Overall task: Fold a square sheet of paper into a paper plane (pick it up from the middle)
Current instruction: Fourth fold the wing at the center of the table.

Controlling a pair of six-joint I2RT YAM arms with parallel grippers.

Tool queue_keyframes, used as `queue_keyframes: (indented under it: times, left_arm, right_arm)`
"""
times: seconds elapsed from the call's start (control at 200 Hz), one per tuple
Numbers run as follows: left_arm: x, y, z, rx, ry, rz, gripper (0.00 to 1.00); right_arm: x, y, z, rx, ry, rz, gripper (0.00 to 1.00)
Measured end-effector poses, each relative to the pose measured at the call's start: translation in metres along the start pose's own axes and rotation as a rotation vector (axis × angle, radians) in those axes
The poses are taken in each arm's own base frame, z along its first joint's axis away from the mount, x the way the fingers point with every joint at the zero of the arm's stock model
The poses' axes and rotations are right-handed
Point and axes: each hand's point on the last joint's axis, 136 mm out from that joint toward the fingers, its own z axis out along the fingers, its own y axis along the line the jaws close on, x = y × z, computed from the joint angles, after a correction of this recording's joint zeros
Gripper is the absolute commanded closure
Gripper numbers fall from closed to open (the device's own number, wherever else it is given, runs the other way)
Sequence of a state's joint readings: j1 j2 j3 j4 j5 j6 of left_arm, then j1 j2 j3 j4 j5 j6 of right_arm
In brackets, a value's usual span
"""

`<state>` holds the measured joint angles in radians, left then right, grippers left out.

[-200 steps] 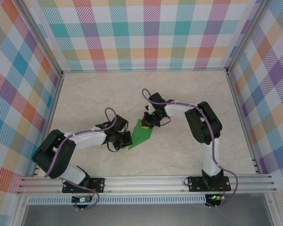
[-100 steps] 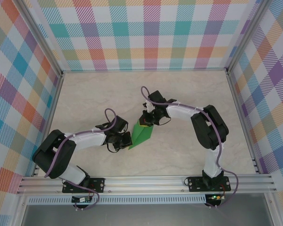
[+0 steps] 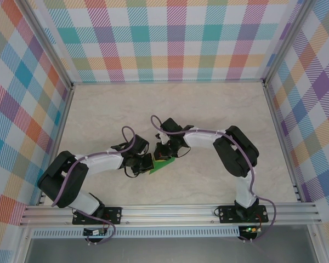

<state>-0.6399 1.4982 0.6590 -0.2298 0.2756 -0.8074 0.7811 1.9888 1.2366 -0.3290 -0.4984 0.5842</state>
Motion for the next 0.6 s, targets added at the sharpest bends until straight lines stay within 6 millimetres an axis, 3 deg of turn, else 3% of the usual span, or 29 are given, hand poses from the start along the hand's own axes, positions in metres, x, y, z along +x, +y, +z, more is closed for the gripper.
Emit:
queue_keyframes:
  times: [0.135,0.41,0.6]
  left_arm:
    - [0.000,0.000,0.000,0.000,0.000,0.000,1.00]
    - [-0.001,-0.001,-0.004,0.004,-0.012,0.003,1.00]
    - [-0.008,-0.017,-0.015,0.068,-0.054,0.009,0.99]
  right_arm:
    - [0.003,-0.011,0.010,0.019,0.022,0.019,1.00]
    - [0.003,-0.011,0.011,0.016,0.020,0.017,1.00]
    - [0.003,-0.012,0.011,0.013,0.020,0.016,1.00]
